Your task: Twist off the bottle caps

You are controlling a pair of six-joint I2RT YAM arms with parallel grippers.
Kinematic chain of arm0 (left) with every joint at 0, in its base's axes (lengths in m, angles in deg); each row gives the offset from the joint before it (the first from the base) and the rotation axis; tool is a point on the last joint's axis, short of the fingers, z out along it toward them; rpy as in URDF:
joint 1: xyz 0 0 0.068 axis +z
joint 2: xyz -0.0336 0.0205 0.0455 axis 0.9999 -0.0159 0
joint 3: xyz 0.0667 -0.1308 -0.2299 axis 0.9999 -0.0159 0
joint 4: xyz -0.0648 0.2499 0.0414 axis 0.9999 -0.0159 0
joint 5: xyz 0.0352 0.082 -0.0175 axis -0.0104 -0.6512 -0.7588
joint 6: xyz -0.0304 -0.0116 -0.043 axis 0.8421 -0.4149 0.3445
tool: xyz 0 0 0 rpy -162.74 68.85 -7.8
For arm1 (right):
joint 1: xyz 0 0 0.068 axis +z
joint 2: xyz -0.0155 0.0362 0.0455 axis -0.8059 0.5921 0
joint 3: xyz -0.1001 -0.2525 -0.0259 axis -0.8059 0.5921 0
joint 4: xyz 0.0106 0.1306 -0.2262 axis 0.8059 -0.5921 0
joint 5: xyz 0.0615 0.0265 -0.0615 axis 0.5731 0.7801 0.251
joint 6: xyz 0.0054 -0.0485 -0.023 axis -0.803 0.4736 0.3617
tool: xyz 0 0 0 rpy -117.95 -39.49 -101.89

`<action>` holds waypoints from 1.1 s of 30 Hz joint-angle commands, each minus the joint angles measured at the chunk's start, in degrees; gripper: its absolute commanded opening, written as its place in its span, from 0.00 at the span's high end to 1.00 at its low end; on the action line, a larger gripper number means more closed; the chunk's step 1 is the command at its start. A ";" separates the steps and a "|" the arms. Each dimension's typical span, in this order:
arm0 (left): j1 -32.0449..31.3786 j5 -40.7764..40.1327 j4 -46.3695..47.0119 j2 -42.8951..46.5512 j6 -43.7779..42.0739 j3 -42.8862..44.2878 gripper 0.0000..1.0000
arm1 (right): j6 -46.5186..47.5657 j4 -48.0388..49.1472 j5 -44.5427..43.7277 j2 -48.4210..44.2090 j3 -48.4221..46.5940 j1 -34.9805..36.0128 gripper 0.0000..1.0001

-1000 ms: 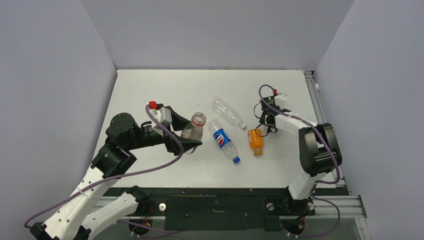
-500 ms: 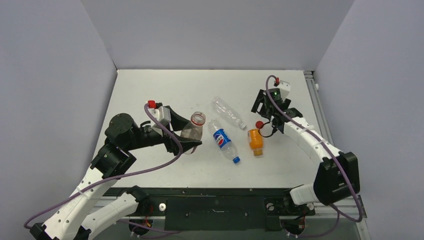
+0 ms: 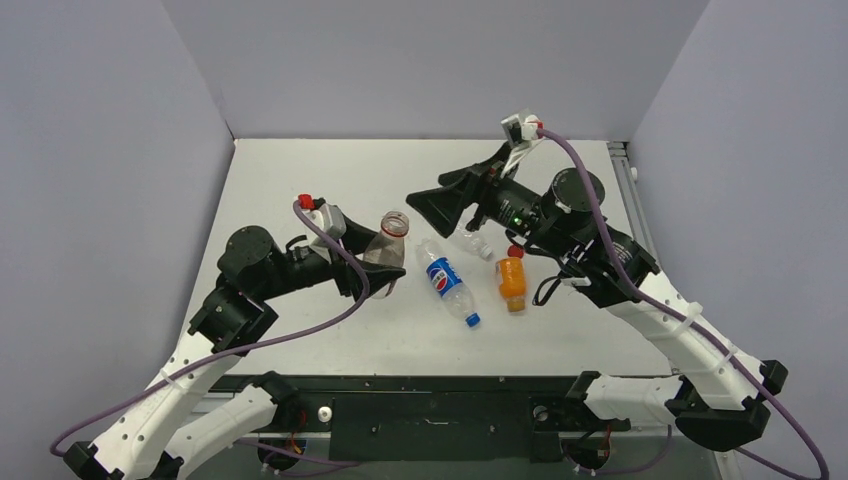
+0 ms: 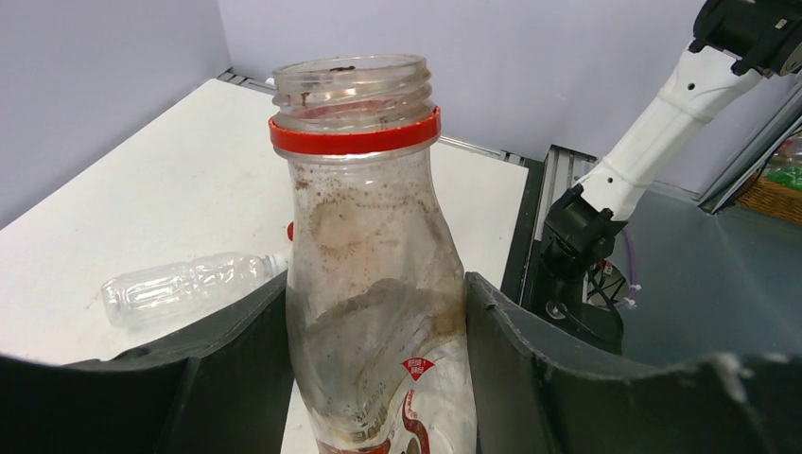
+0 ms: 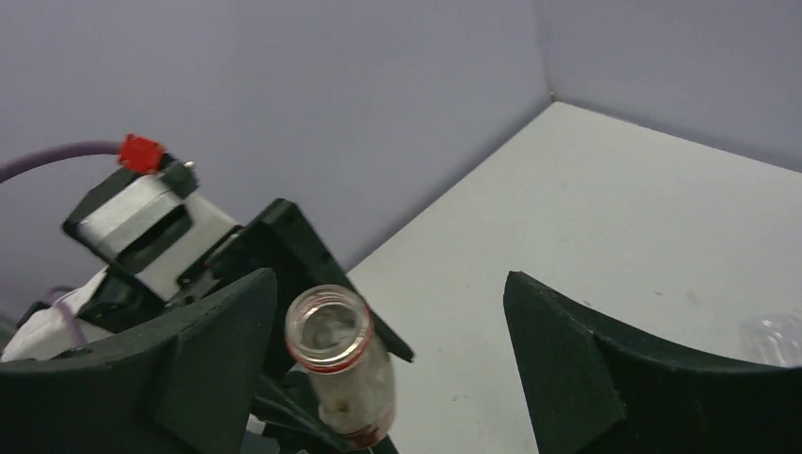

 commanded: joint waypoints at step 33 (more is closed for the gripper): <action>1.66 -25.21 -24.97 4.30 -9.50 9.14 0.03 | 18.24 1.75 -16.98 20.29 -3.11 5.70 1.00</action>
